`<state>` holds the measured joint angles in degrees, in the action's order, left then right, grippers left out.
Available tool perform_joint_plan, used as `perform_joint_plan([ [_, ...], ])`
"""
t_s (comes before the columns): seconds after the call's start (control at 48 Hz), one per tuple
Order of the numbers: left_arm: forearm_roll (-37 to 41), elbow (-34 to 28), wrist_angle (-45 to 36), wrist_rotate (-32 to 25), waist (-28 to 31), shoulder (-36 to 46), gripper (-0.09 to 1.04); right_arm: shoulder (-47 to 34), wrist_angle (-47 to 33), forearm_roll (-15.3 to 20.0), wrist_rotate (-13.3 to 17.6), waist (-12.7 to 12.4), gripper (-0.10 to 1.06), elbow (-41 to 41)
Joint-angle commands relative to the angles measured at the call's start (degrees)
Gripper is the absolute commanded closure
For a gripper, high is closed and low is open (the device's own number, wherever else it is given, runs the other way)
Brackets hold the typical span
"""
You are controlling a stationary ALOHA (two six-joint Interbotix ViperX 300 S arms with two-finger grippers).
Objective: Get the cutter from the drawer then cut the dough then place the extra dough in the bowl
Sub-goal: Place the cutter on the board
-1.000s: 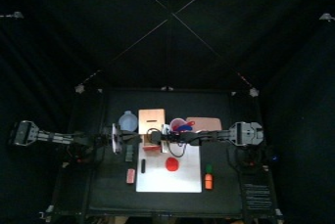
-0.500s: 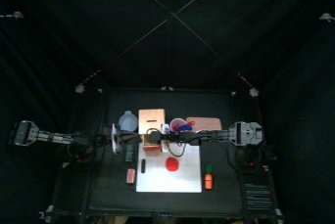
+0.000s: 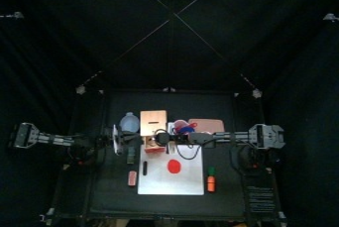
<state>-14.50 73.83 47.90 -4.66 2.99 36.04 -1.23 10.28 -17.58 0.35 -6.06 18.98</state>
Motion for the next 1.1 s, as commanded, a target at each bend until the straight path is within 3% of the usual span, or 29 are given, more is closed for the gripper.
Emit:
perform_joint_plan([
  [0.021,0.0,-0.6,0.5,-0.1,0.6,0.0,0.44,7.6,-0.2,-0.1,0.1,0.3,0.52,3.8],
  [0.104,0.0,-0.8,0.5,-0.1,1.3,0.0,0.44,11.1,-0.9,-0.1,0.0,1.1,0.52,8.7],
  [0.354,0.1,-1.9,0.0,-0.3,2.8,-0.3,0.44,22.6,-1.4,-0.5,0.1,6.9,0.53,27.5],
  [0.5,0.0,-4.2,-0.7,-0.4,3.0,-1.6,0.44,26.7,-2.7,-1.0,0.2,8.5,0.53,34.0],
  [0.667,0.1,-6.2,-0.7,-0.4,4.3,-4.5,0.44,27.2,-5.7,-2.0,0.1,8.1,0.53,39.7],
  [0.938,0.2,-10.5,-0.7,-0.4,4.6,-11.4,0.45,24.1,-14.3,-2.3,0.1,3.2,0.51,43.7],
  [1.104,0.4,-12.2,-0.7,-0.5,5.2,-15.0,0.45,22.6,-17.3,-1.8,0.2,2.8,0.49,43.8],
])
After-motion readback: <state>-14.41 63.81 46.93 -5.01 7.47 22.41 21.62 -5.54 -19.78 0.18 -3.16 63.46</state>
